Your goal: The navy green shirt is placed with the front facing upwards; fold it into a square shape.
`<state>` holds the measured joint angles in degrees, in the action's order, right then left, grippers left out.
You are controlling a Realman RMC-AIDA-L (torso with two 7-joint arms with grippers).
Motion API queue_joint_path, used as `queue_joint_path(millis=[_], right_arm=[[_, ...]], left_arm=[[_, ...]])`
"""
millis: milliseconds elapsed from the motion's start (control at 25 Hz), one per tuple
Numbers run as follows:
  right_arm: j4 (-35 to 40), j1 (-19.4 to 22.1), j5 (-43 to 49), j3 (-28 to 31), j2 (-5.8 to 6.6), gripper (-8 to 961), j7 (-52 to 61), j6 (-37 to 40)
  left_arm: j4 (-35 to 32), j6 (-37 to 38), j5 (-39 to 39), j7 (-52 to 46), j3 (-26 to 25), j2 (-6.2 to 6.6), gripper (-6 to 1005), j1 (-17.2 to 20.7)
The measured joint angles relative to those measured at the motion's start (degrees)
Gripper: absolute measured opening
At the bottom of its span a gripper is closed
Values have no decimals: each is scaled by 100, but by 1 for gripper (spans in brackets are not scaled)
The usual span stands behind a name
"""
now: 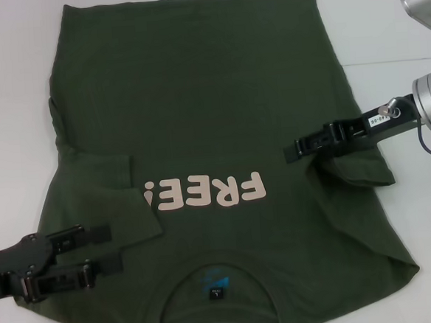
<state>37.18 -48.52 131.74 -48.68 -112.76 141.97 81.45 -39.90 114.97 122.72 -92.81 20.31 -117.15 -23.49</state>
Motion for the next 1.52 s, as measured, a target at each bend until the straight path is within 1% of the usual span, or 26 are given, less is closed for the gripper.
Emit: queue_joint_path(millis=[160, 280, 400, 520, 720, 960, 1040, 1120, 1240, 1360, 1520], right_arm=[[0, 2, -1, 86, 0, 733, 2, 43], [-2, 17, -83, 160, 13, 733, 3, 69], [-77, 17, -534, 186, 48, 734, -47, 273], [-84, -36, -639, 160, 52, 732, -40, 351], [-83, -123, -526, 85, 66, 729, 148, 372], [-88, -62, -164, 64, 81, 724, 277, 392], [-86, -39, -69, 82, 105, 723, 298, 436], [-49, 4, -41, 110, 154, 723, 306, 505], [-1, 84, -31, 123, 296, 722, 367, 616], [-33, 257, 101, 121, 494, 722, 535, 666], [-21, 566, 187, 265, 708, 722, 712, 657]], left_arm=[[0, -1, -2, 0, 0, -1, 888, -4], [0, -1, -4, 0, 0, -7, 888, -5], [-1, -2, -4, 0, 0, -10, 888, -7], [-1, -1, 6, 0, 0, -21, 888, -17], [-1, -1, 25, 0, 8, -47, 889, -33], [-1, -1, 31, 31, 18, -72, 889, -7], [-1, -1, 31, 40, 18, -74, 889, -4], [2, -1, 33, 49, 18, -80, 888, 0], [7, -1, 33, 50, 18, -80, 888, 1], [8, -1, 33, 32, 18, -80, 889, -2], [9, -18, -2, 38, -5, -80, 889, -14]])
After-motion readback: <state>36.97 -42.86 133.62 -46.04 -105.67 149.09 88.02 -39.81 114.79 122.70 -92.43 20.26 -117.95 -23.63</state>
